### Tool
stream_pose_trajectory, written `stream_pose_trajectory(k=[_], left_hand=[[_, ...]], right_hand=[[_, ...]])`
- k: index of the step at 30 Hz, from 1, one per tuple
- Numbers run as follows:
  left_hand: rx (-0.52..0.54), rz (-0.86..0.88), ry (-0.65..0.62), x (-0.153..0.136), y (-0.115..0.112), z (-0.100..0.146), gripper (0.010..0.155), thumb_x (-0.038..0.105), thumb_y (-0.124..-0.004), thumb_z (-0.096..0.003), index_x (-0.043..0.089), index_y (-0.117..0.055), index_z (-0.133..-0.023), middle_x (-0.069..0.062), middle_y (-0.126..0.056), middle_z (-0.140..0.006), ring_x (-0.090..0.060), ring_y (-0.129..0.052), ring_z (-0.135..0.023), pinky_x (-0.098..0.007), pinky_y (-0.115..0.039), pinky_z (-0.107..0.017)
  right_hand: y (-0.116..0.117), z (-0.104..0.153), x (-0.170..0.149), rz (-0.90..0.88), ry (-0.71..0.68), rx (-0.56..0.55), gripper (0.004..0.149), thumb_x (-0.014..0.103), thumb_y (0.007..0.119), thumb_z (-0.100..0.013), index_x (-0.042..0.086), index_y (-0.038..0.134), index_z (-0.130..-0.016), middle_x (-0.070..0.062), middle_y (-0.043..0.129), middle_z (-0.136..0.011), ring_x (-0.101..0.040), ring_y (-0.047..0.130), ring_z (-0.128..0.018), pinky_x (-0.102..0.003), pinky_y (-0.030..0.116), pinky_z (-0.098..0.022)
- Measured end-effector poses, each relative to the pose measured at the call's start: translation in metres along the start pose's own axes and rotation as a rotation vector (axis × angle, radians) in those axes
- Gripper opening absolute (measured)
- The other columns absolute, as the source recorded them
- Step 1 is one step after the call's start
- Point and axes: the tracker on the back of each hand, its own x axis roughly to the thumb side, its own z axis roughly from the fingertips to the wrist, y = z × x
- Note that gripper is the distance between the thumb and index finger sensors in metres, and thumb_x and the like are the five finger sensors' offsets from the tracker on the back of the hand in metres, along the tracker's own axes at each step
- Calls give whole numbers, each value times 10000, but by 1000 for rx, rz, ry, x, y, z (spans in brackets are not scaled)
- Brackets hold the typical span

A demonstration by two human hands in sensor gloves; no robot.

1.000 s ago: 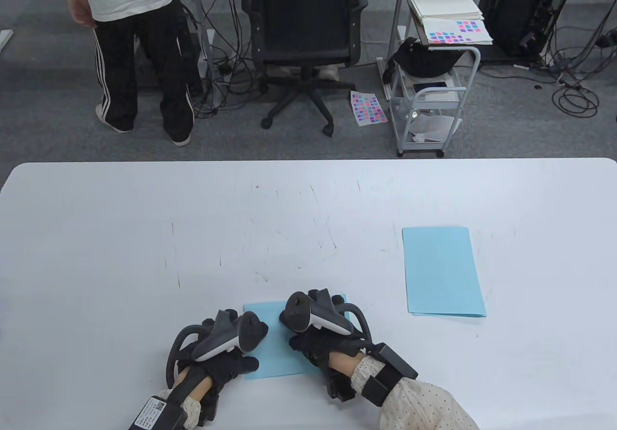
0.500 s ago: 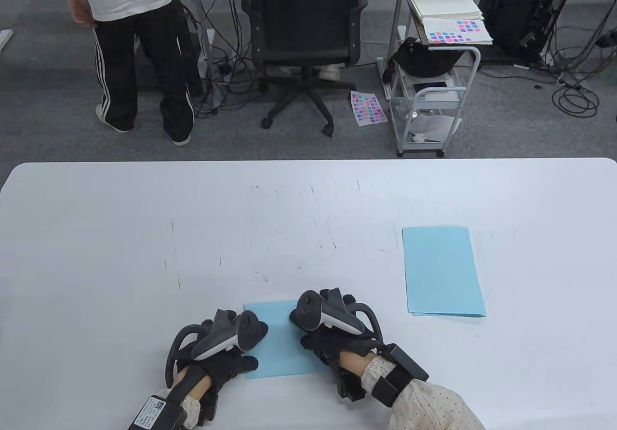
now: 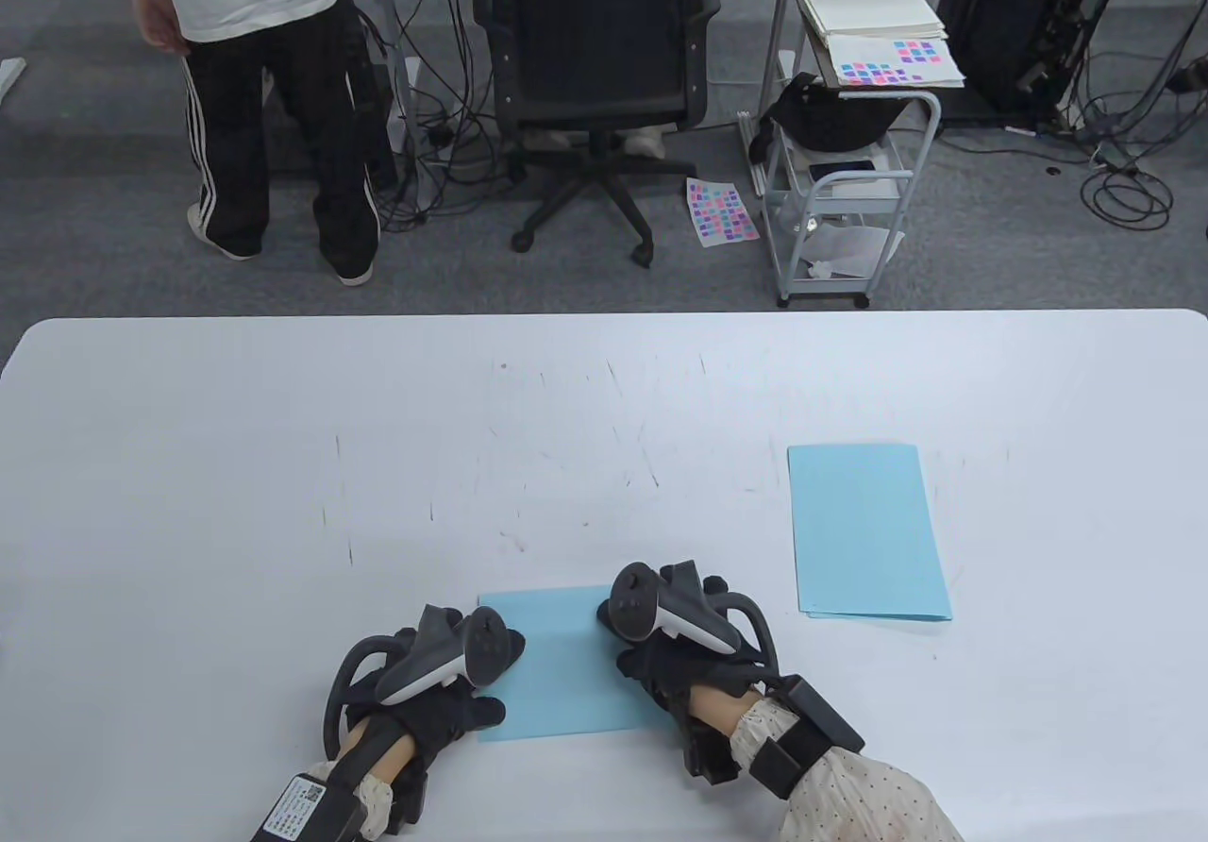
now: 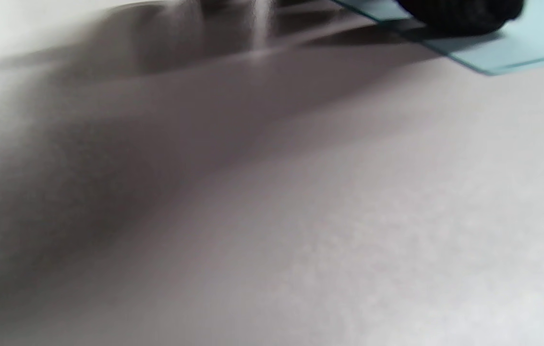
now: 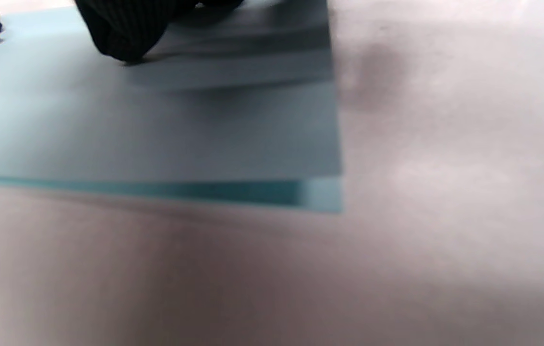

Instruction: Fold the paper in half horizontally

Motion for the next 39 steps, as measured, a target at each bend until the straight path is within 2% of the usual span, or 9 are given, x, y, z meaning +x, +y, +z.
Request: stream_pose_trajectory(k=[14,22,26,30,34,39], left_hand=[[-9,11,4,-1,0,0,738,575,-700,-335,636,-327,-970,299,-234,-1146,-140,-287,-1159,-498,-403,-882],[-13,14,10,-1,0,-1,735,571,-700,-335,641,-327,-965,306,-231,-1143,-135,-282,-1159,-498,-400,-882],[-14,15,7,-1,0,-1,736,569,-701,-335,638,-328,-966,304,-230,-1142,-142,-281,-1158,-497,-402,-883],[-19,11,3,-1,1,-2,737,561,-708,-336,635,-333,-966,302,-239,-1145,-149,-287,-1158,-498,-406,-882],[-22,-4,6,0,2,-2,740,558,-711,-335,634,-332,-966,302,-240,-1148,-151,-294,-1161,-499,-407,-882],[-26,-10,10,1,2,-2,741,555,-713,-337,633,-331,-967,300,-241,-1149,-154,-296,-1163,-500,-408,-882]], right_hand=[[-5,1,-34,-64,87,5,619,407,703,-485,436,423,-1036,188,314,-1160,-311,140,-1085,-642,113,-734],[-7,0,-40,-77,101,17,615,408,701,-486,435,427,-1036,185,317,-1158,-312,146,-1086,-642,116,-735],[-10,4,-41,-100,86,1,630,416,700,-482,406,423,-1048,130,315,-1182,-327,121,-1080,-655,105,-723],[-12,21,-38,-126,2,-27,645,421,710,-474,420,415,-1048,134,282,-1188,-327,101,-1080,-657,102,-721],[0,34,-33,-116,-66,-6,640,439,696,-473,430,416,-1049,129,264,-1192,-332,86,-1079,-661,95,-718],[13,29,-33,-78,-67,31,634,454,690,-471,454,418,-1044,127,232,-1194,-331,68,-1077,-659,79,-717]])
